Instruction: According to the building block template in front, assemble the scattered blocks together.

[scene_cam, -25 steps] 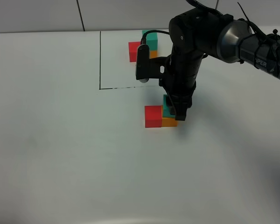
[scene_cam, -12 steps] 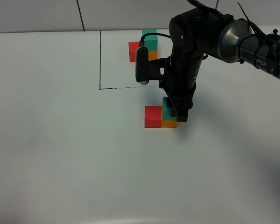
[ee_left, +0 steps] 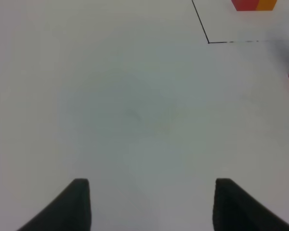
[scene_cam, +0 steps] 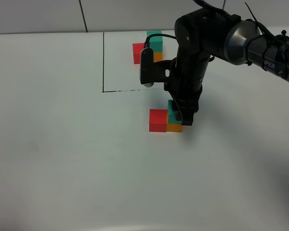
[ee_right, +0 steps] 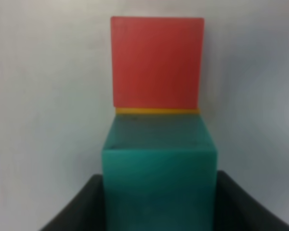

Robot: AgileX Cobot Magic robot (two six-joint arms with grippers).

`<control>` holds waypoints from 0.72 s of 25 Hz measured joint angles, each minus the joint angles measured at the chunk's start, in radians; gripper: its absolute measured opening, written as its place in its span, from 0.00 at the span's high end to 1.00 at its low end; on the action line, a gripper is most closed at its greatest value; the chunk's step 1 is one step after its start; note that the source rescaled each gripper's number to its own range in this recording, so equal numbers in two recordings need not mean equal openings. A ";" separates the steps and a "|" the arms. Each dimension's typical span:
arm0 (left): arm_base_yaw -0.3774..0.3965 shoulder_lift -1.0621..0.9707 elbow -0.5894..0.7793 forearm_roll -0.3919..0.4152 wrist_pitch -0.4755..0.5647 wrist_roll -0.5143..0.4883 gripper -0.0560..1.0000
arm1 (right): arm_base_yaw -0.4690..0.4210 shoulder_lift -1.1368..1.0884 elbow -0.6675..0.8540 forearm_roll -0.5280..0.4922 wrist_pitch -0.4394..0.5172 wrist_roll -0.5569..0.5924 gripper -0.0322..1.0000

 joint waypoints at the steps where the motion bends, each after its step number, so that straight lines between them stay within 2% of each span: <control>1: 0.000 0.000 0.000 0.000 0.000 0.000 0.73 | 0.000 0.001 0.000 0.002 -0.001 0.007 0.90; 4: 0.000 0.000 0.000 0.000 0.000 0.000 0.73 | 0.000 0.012 0.000 0.009 -0.001 0.021 0.72; 7: 0.000 0.000 0.000 0.000 0.000 0.000 0.73 | 0.000 0.012 0.000 0.009 -0.003 0.032 0.43; 10: 0.000 0.000 0.000 0.000 0.000 0.000 0.73 | 0.000 0.001 0.000 -0.001 -0.002 0.042 0.22; 13: 0.000 0.000 0.000 0.000 0.000 0.000 0.73 | -0.005 -0.040 0.000 -0.037 0.009 0.089 0.15; 18: 0.000 0.000 0.000 0.000 0.000 0.000 0.73 | -0.069 -0.154 0.038 -0.048 0.026 0.188 0.14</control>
